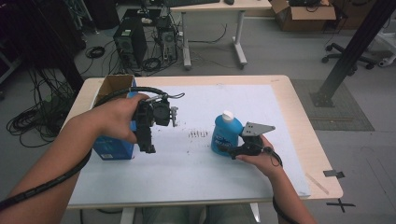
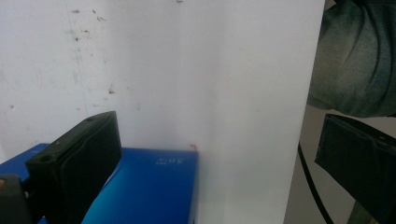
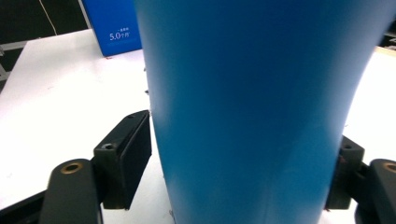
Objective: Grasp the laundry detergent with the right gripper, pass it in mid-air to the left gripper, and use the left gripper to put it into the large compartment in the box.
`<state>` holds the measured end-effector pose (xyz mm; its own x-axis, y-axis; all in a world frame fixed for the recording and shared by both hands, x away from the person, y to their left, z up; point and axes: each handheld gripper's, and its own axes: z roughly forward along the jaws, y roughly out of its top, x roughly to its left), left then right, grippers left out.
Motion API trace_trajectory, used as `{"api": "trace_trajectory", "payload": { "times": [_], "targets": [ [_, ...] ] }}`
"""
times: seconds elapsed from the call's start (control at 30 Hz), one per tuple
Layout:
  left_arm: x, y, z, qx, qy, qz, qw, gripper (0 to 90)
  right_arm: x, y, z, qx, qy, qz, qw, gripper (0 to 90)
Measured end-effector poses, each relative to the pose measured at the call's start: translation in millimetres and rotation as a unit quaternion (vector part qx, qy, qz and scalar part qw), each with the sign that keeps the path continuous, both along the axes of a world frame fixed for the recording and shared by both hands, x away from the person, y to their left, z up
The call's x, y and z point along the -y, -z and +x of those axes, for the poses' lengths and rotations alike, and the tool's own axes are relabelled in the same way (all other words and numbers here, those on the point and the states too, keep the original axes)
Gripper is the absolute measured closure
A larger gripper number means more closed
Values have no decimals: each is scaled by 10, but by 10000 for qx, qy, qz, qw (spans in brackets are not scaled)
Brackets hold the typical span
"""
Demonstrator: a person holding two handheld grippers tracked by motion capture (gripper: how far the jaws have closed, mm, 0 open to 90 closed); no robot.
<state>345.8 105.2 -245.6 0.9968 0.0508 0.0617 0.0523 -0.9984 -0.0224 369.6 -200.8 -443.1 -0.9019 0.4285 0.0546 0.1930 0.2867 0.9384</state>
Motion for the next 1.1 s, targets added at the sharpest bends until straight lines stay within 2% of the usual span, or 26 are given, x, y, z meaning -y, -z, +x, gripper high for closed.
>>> {"api": "trace_trajectory", "payload": {
  "times": [0.4,0.9,1.1],
  "targets": [
    [12,2,2,-8,5,-2,10000,7,12,19,-6,132,42,8,9999,403],
    [36,-7,3,-32,2,-12,10000,6,41,33,-20,261,-28,91,9996,440],
    [55,1,11,-52,-2,-2,10000,5,87,-60,-59,321,-136,97,9993,443]
  ]
}}
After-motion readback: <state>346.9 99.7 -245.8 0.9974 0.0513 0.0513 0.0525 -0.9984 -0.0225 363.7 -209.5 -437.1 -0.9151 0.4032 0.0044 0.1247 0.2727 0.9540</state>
